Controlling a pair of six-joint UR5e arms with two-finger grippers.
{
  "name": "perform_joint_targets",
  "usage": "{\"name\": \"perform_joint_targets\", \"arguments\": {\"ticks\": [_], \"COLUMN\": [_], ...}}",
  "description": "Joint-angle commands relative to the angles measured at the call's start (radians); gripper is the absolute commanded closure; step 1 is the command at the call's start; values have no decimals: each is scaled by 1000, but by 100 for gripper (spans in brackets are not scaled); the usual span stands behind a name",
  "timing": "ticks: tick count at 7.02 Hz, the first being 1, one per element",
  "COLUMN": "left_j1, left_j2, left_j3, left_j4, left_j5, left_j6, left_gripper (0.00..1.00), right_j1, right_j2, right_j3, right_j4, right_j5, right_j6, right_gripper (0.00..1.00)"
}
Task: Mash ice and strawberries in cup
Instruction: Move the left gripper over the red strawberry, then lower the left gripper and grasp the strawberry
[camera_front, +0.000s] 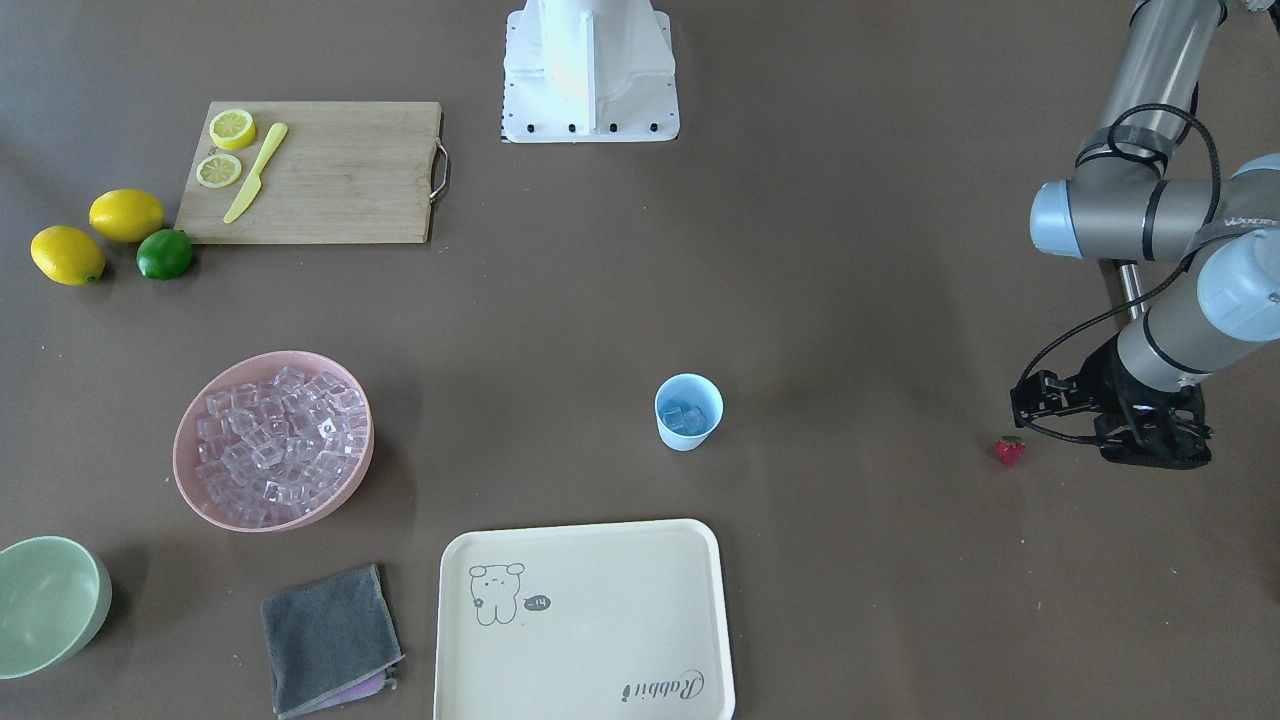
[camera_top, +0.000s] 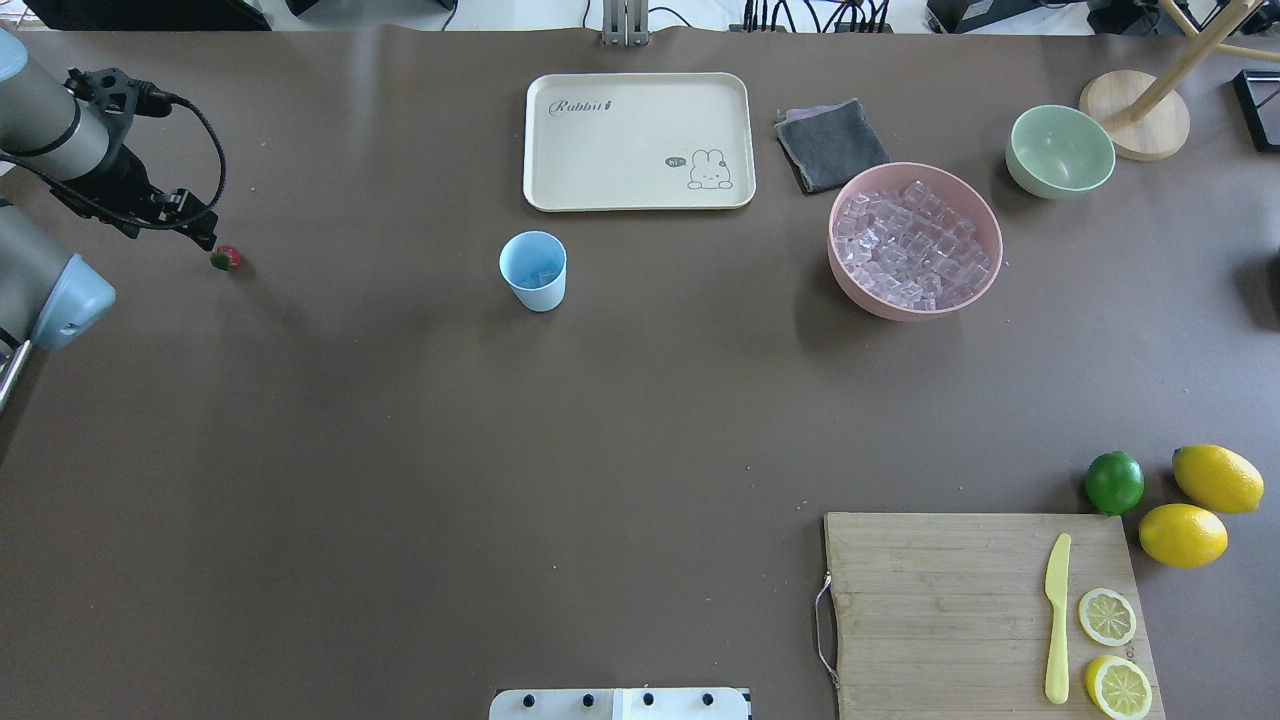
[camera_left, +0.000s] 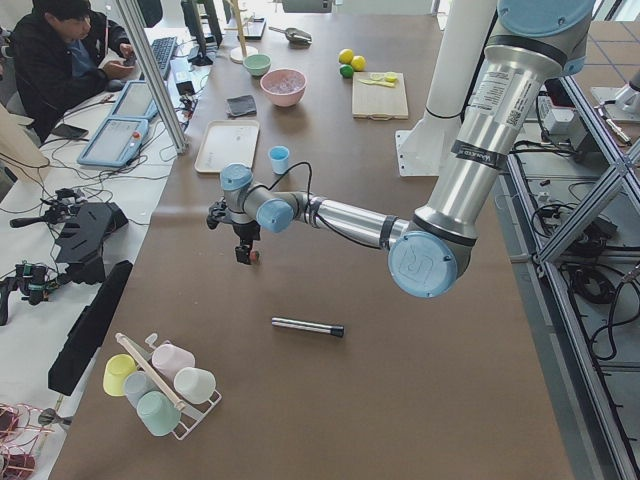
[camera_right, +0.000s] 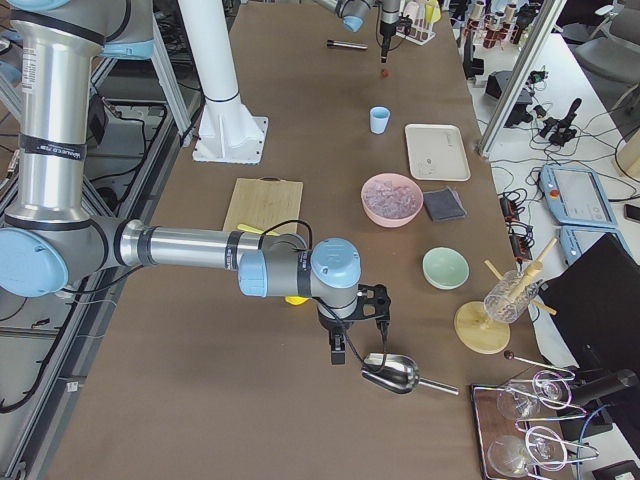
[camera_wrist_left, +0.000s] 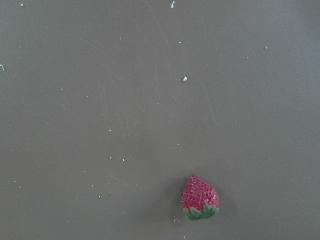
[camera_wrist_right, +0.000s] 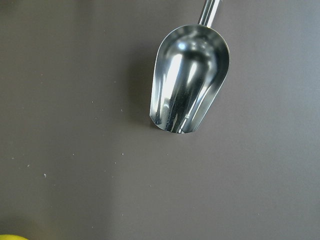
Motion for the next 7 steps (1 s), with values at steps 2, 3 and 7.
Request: {"name": "perform_joint_targets", "arguments": {"ticks": [2,3,7], "left_j1": [14,35,61], "left_j2": [-18,-34,-37], "left_j3": [103,106,109], "left_j4": [-126,-126,-128], "left_j5": [7,8,80], "left_j6": [0,1,-2], "left_gripper": [1,1,47], "right_j1": [-1,-1,-1], "right_j2": [2,0,-2], "right_j3": [6,7,7], "right_j4": [9,9,9], "right_j5": [-3,-3,-1], "right_j6": [-2,-2,-3], "right_gripper": [0,0,0]}}
